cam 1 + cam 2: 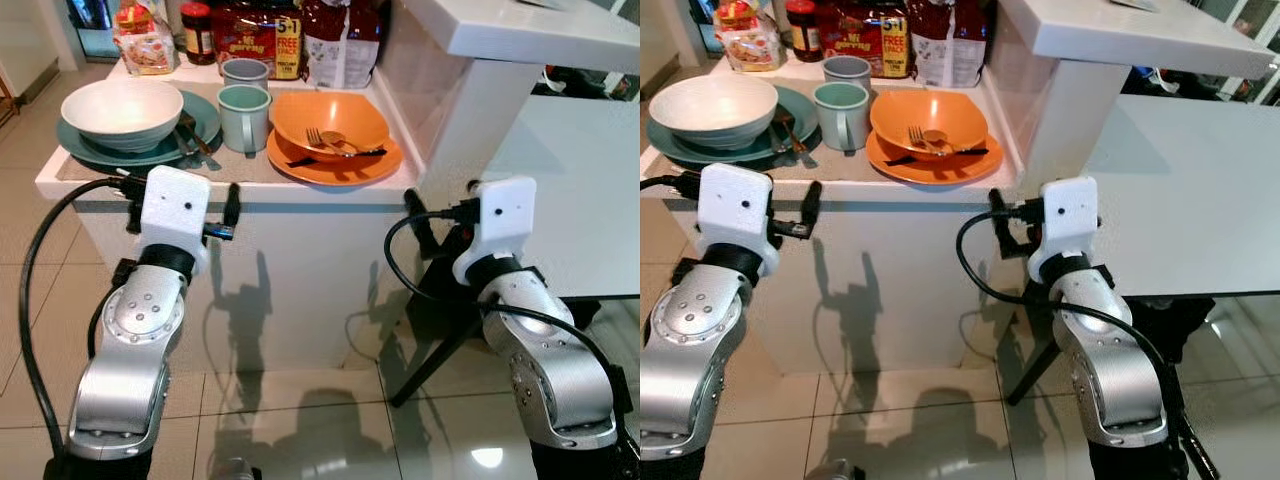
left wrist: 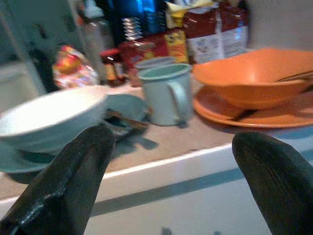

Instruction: Setting the table

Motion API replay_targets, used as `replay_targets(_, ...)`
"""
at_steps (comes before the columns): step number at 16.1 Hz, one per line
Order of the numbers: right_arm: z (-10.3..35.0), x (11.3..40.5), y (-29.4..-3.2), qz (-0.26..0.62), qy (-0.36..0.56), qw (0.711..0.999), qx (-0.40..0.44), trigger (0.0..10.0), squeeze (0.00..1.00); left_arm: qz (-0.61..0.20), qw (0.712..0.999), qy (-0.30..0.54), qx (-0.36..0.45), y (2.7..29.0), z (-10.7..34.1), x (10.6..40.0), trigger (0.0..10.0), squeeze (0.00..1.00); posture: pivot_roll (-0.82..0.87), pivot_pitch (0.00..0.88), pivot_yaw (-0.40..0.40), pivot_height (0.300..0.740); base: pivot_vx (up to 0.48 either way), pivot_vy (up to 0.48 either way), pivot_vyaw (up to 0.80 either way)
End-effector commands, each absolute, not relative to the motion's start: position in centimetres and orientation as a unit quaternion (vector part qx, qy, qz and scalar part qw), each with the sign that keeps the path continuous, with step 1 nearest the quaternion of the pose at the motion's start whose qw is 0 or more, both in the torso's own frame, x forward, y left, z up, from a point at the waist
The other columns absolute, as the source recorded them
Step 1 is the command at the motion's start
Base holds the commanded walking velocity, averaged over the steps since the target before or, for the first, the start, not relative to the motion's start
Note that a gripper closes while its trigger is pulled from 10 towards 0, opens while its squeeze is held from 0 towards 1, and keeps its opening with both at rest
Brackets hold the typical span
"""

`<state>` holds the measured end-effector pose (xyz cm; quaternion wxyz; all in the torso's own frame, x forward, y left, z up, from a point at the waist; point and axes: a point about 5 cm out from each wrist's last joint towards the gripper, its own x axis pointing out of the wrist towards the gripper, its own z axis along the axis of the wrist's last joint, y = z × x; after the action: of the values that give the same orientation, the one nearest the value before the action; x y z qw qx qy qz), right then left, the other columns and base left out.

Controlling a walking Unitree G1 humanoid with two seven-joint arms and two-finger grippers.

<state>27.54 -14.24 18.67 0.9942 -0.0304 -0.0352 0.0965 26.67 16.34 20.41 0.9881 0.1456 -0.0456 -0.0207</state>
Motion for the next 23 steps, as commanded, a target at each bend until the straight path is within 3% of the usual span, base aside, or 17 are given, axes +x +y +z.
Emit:
replay_targets(1,19.1,27.4,-14.6,0.097,-0.052,0.994,-0.026,10.0,0.00,-0.051,0.989,-0.049,0.130,15.7,20.7,26.5,10.0,0.00,0.07,0.050,-0.074,0.740,0.326,0.000,0.80)
replay_targets(5,19.4,27.4,-14.7,0.091,-0.067,0.994,-0.012,10.0,0.00,-0.052,0.988,-0.052,0.132,15.6,20.5,26.6,10.0,0.00,0.07,0.052,-0.076,0.740,0.349,0.000,0.74)
replay_targets(9,20.5,27.3,-15.9,0.055,-0.099,0.993,0.039,10.0,0.00,-0.063,0.988,-0.057,0.128,15.4,20.6,26.4,10.0,0.00,0.07,0.051,-0.079,0.740,0.350,0.000,0.00)
replay_targets(12,21.7,26.4,-16.7,0.055,-0.137,0.984,0.098,10.0,0.00,-0.121,0.983,-0.075,0.119,13.9,20.9,25.7,10.0,0.00,0.07,0.053,-0.081,0.740,0.000,0.000,0.00)
replay_targets(15,20.5,26.2,-16.4,0.096,-0.076,0.974,0.190,10.0,0.00,-0.170,0.973,-0.092,0.127,12.8,21.2,25.1,10.0,0.00,0.06,0.055,-0.076,0.740,0.000,0.000,0.00)
replay_targets(21,19.9,26.9,-15.8,0.115,-0.041,0.974,0.193,10.0,0.00,-0.205,0.966,-0.094,0.126,12.3,21.3,24.9,10.0,0.00,0.06,0.058,-0.061,0.740,0.000,0.000,0.00)
replay_targets(22,19.8,27.7,-15.8,0.113,-0.030,0.973,0.200,9.4,0.00,-0.201,0.967,-0.090,0.130,12.5,21.2,25.2,10.0,0.00,0.06,0.064,-0.059,0.740,0.000,0.000,0.00)
replay_targets(23,19.9,28.0,-15.9,0.114,-0.028,0.973,0.201,0.0,0.00,-0.201,0.967,-0.090,0.131,12.4,21.3,25.3,10.0,0.00,0.06,0.067,-0.063,0.740,0.000,0.000,0.00)
